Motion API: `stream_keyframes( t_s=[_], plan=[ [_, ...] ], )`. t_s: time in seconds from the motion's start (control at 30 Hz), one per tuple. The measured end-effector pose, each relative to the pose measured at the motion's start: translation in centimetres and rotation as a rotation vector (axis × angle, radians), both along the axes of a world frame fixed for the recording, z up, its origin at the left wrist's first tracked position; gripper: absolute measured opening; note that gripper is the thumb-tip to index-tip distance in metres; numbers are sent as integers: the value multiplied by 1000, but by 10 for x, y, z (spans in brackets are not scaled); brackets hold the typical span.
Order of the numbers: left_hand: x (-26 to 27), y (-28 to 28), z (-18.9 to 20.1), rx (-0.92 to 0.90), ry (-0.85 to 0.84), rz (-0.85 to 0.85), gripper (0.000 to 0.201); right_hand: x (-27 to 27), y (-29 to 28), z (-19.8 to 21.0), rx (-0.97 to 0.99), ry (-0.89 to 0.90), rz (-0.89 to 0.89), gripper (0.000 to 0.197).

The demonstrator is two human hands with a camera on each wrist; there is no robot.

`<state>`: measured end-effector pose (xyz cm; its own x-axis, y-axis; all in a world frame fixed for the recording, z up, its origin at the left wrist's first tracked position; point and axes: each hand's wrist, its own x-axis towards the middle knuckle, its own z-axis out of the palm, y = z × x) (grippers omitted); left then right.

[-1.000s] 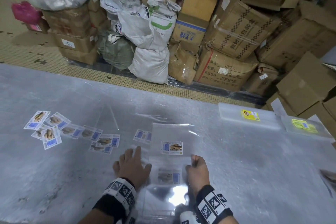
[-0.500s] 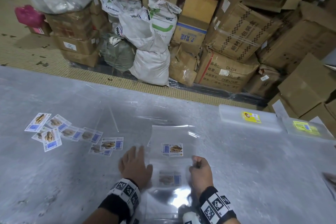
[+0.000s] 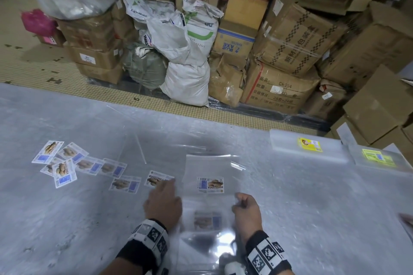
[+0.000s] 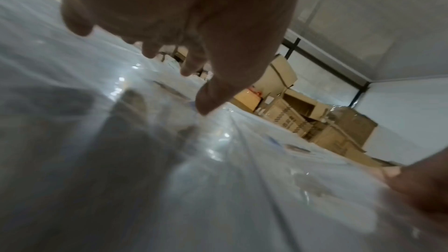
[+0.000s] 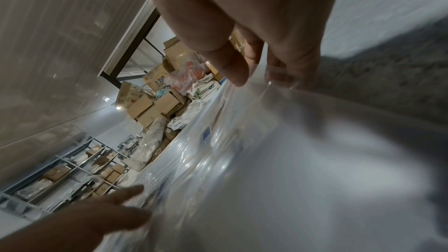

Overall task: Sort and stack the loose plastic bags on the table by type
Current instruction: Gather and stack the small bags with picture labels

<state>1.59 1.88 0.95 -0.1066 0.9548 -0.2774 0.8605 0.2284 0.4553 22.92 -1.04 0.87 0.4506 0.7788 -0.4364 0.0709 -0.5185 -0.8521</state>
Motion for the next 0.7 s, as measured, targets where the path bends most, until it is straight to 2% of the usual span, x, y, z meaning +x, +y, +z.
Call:
stream_keyframes(
  t_s=[0.07,0.13,0.23,0.37,0.43,0.5,0.6,0.7],
  plan=[
    [-13,5,-3,-40,104,125,70,0,0,1,0,2,1,39],
    [-20,5,-7,-164,112,171,78,-1,0,2,-2,3,-1,39],
    [-18,-6,-9,-189,136,50,73,-1,0,3,1,-2,-6,41],
    [-15,-17,-6,-59,150,9,63,-2,0,4,10,6,-5,40],
    [-19,-15,-7,-20,125,52,65,-2,-1,5,16,12,-4,39],
    [-26,-11,-10,-71,118,75,74,-2,-1,5,13,22,-15,40],
    [-26,-10,-7,-150,125,-22,73,-4,0,2,11,40,-33,41],
    [-15,-16,-3,-131,80,-94,75,-6,2,2,21,66,-46,39]
  ],
)
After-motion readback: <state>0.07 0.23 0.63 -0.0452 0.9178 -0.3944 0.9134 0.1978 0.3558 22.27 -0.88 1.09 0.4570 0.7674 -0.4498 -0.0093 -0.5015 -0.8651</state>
